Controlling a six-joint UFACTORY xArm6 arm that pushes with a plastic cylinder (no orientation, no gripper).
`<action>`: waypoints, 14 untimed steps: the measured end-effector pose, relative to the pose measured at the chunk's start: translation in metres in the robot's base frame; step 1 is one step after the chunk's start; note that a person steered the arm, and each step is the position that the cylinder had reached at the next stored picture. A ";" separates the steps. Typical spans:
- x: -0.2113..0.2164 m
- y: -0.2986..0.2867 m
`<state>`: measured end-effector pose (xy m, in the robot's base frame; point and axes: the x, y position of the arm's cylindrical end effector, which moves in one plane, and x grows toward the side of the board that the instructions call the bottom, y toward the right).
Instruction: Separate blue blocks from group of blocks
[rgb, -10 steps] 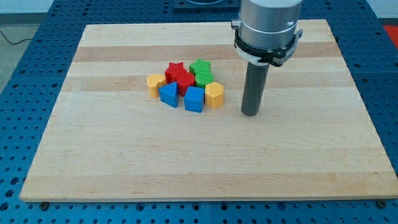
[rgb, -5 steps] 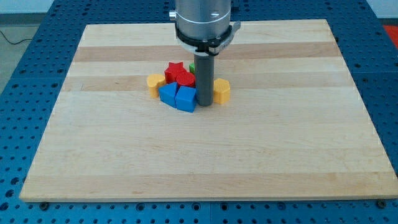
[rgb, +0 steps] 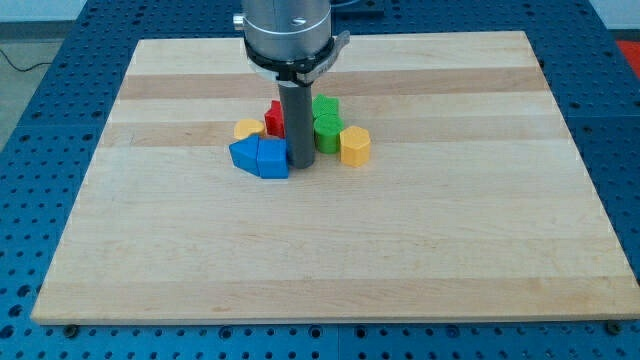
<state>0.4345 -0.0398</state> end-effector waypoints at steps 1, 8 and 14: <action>0.000 0.000; -0.025 -0.025; -0.018 -0.022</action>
<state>0.4163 -0.0621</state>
